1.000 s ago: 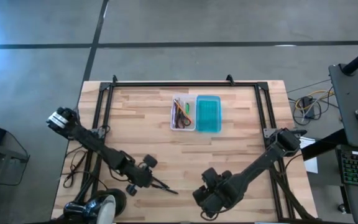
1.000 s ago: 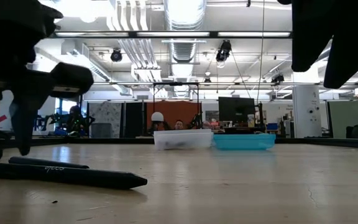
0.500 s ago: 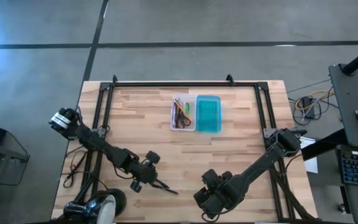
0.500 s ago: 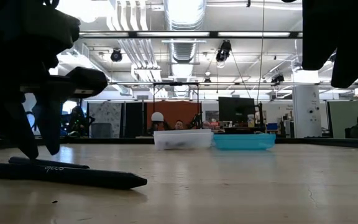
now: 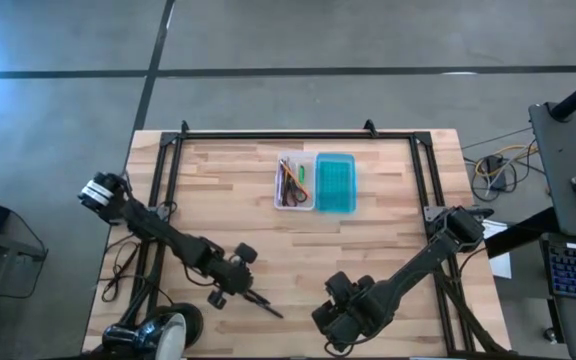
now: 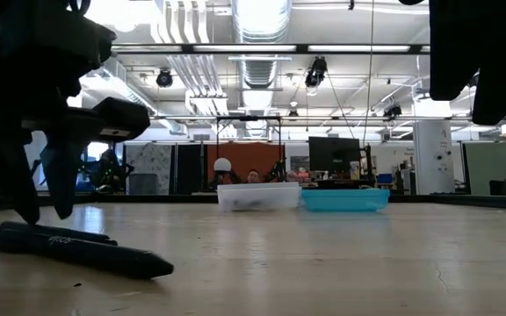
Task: Pick & place school supplies into a supply box
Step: Put the black pen into the supply box
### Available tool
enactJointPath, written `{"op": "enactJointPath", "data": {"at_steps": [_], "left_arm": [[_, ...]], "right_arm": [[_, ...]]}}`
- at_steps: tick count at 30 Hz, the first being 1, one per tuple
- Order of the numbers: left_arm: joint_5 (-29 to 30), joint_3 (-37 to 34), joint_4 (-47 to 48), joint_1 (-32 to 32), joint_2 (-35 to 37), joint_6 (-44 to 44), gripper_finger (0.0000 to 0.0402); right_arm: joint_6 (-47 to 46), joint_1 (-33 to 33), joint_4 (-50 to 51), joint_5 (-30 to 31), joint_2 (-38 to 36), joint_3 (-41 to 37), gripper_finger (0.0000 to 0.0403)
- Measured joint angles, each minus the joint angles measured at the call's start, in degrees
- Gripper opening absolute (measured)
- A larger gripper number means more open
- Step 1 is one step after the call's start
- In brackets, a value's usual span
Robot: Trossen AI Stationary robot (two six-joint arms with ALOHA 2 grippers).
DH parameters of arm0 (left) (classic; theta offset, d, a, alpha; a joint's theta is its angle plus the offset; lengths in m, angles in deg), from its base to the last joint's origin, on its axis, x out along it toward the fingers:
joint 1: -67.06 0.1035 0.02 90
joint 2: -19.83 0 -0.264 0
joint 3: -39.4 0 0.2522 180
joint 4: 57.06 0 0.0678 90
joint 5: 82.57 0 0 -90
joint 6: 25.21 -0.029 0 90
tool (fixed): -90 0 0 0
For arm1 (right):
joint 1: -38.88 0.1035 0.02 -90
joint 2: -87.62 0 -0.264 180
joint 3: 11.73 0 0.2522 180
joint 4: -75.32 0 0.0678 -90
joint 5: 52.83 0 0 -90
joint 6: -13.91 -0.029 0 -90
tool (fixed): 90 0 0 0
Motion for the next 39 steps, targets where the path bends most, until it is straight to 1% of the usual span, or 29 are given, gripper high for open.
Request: {"op": "enactJointPath", "data": {"at_steps": [5,13,23,29,32,37,39], "left_arm": [[-0.3,-0.1,0.2,0.7,1.9,0.3,0.0067],[-2.9,-0.2,-0.1,0.7,1.6,1.8,0.0067],[-2.8,-3.9,-1.8,0.8,0.1,1.9,0.0067],[-3.0,-5.2,-3.8,2.0,0.1,2.3,0.0067],[-3.2,-5.4,-4.0,2.7,0.1,2.6,0.0057],[-2.1,-5.4,-4.0,3.2,0.0,1.5,0.0015],[-1.3,-5.4,-4.2,3.5,0.0,1.5,0.0012]], "right_arm": [[0.0,0.0,0.1,0.0,0.0,-0.1,0.0214],[-1.1,0.0,0.2,0.0,0.0,-0.3,0.0215],[-1.5,0.0,0.2,0.1,0.0,-0.4,0.0215],[-1.5,-0.1,0.3,0.1,0.0,-0.4,0.0215],[-1.5,-0.2,0.3,0.2,0.0,-0.4,0.0215],[-1.5,-0.2,0.4,0.2,0.0,-0.4,0.0215],[-1.5,-0.2,0.4,0.2,0.0,-0.4,0.0215]]}}
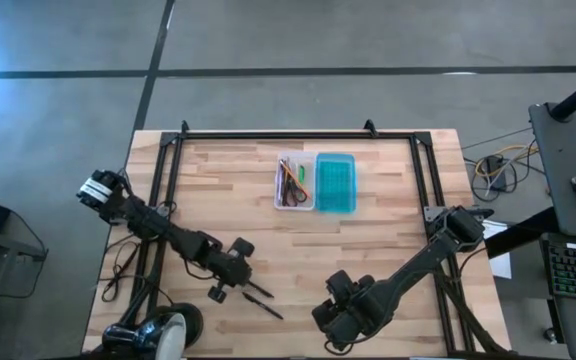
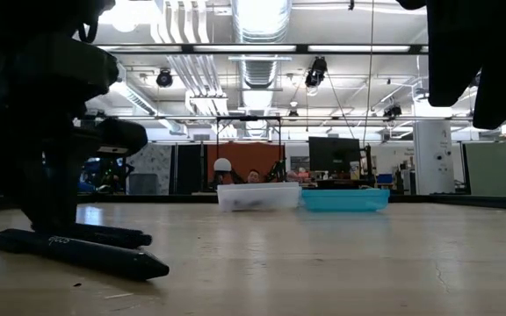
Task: Pick & place school supplies into a supply box
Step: Put the black pen into the supply box
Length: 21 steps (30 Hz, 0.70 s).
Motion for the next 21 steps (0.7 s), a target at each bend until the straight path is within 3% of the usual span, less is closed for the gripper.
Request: {"op": "enactJointPath", "data": {"at_steps": [3,7,14,21], "left_arm": [[0.2,0.1,-0.5,0.8,0.0,3.3,0.0012],[-3.8,1.4,-1.1,3.5,0.3,12.5,0.0012],[-4.2,5.0,-14.0,11.5,5.4,33.4,0.001],[1.0,5.6,-22.8,24.0,8.6,51.8,0.001]], "right_arm": [[-0.5,-0.1,0.0,0.1,0.0,0.0,0.0215],[-4.6,-0.2,1.0,2.2,0.0,0.0,0.0215],[-29.0,0.5,11.8,7.7,-0.1,0.0,0.0214],[-30.2,0.6,15.8,7.8,-0.9,0.0,0.0214]]}}
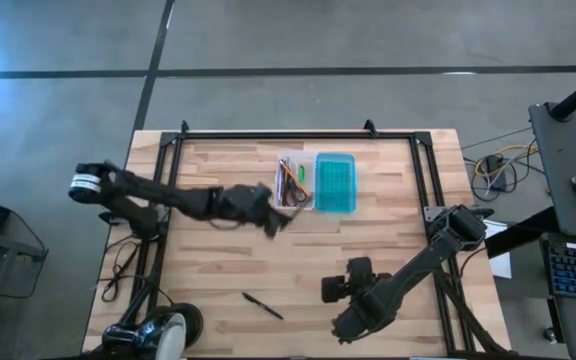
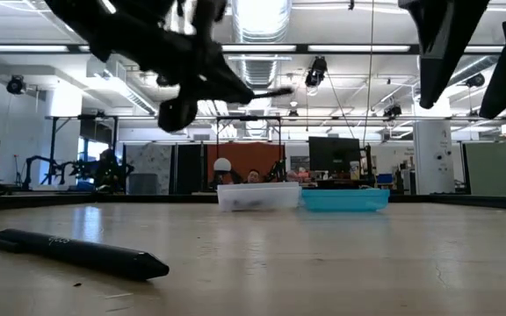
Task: Pick & place school supplies into a supply box
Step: Put the black pen into the supply box
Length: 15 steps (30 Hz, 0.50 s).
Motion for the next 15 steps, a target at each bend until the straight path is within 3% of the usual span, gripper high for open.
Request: {"op": "enactJointPath", "data": {"at_steps": [7,15], "left_arm": [[1.2,1.2,-1.0,11.8,-3.4,7.2,0.001],[-0.3,7.9,0.2,15.1,-14.4,6.5,0.001]], "right_arm": [[1.1,-0.1,5.2,0.1,0.0,0.0,0.0214],[5.7,-1.2,6.8,0.1,0.0,0.0,0.0214]]}}
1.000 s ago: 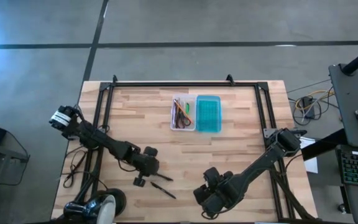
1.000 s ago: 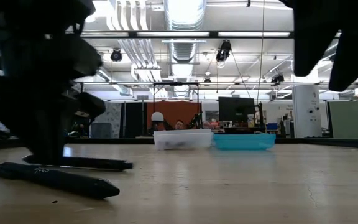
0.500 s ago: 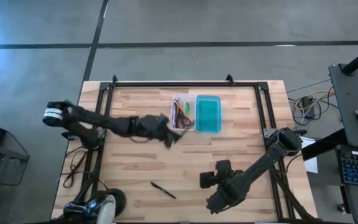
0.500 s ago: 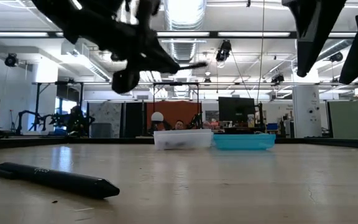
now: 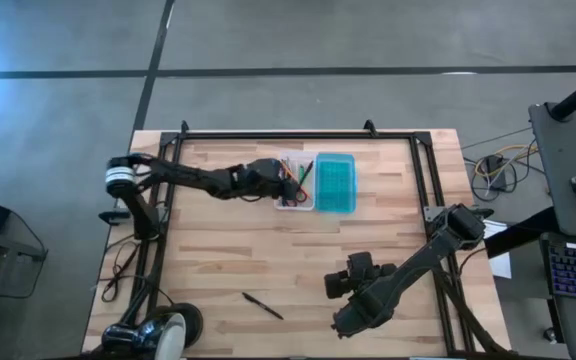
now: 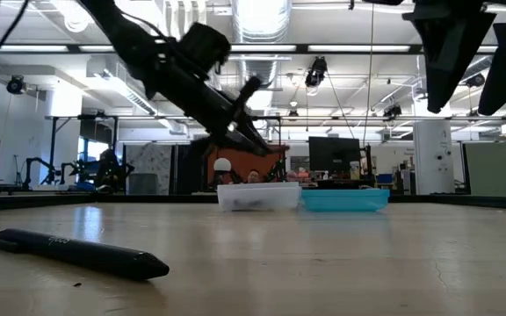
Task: Pick & place school supplies into a supply box
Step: Put the black pen into the supply box
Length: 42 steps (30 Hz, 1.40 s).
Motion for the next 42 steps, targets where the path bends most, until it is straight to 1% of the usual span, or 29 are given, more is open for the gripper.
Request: {"op": "enactJointPath", "data": {"at_steps": [2,5,8,12,16,22,24,25,28,30,32,33,34,36,37,39,42], "left_arm": [[0.5,2.2,1.4,0.6,-2.7,-1.7,0.001],[0.8,4.7,4.7,2.0,-5.8,-2.9,0.001],[1.3,5.4,6.4,3.0,-7.4,-3.0,0.0013],[3.3,5.2,6.8,3.3,-6.7,-4.0,0.0038],[3.5,5.2,9.4,3.3,-5.6,-6.8,0.0064],[4.0,5.2,13.4,3.4,-4.0,-9.5,0.0083],[1.0,5.1,13.5,3.0,-2.1,-12.4,0.0083],[-1.4,5.1,13.1,2.5,-0.8,-15.1,0.0083],[-11.8,5.2,13.3,0.1,3.5,-25.6,0.0084],[-20.7,5.2,16.7,-2.0,5.8,-31.0,0.0084],[-27.2,5.2,22.4,-5.0,8.3,-34.7,0.0084],[-28.9,5.2,26.0,-6.9,9.3,-37.0,0.0084],[-29.2,5.2,29.5,-9.2,10.3,-39.5,0.0084],[-27.1,5.0,37.6,-14.2,11.5,-45.7,0.0085],[-24.6,4.7,40.0,-17.2,11.9,-48.6,0.0085],[-17.7,3.6,41.4,-23.4,12.1,-53.3,0.0085],[-7.3,1.5,39.9,-32.3,12.0,-60.8,0.0085]], "right_arm": [[0.1,-0.6,0.0,-0.2,0.0,0.0,0.0214],[-2.7,-1.2,-0.1,-0.5,0.0,0.0,0.0214],[-2.7,-1.4,-0.1,-0.6,0.0,0.0,0.0214],[-2.6,-1.6,0.0,-0.9,0.0,0.0,0.0214],[-2.7,-1.8,0.0,-0.9,0.0,0.0,0.0214],[-0.9,-2.3,0.8,-0.7,-0.1,0.0,0.0215],[1.1,-2.5,0.8,-0.6,-0.1,0.0,0.0215],[2.3,-2.5,0.8,-0.7,-0.2,0.0,0.0215],[7.1,-2.6,0.7,-0.7,-0.9,0.0,0.0215],[10.8,-2.8,0.7,-0.7,-1.6,0.0,0.0215],[14.6,-3.1,0.7,-0.7,-2.0,-0.2,0.0215],[16.3,-3.3,0.8,-0.7,-2.2,-0.2,0.0215],[17.8,-3.6,0.8,-0.7,-2.4,-0.3,0.0215],[20.6,-4.1,0.8,-0.7,-2.7,-0.7,0.0215],[21.6,-4.3,0.7,-0.7,-2.8,-0.8,0.0215],[23.6,-4.8,0.7,-0.7,-2.8,-0.9,0.0215],[26.0,-5.4,0.3,-0.7,-2.8,-0.9,0.0215]]}}
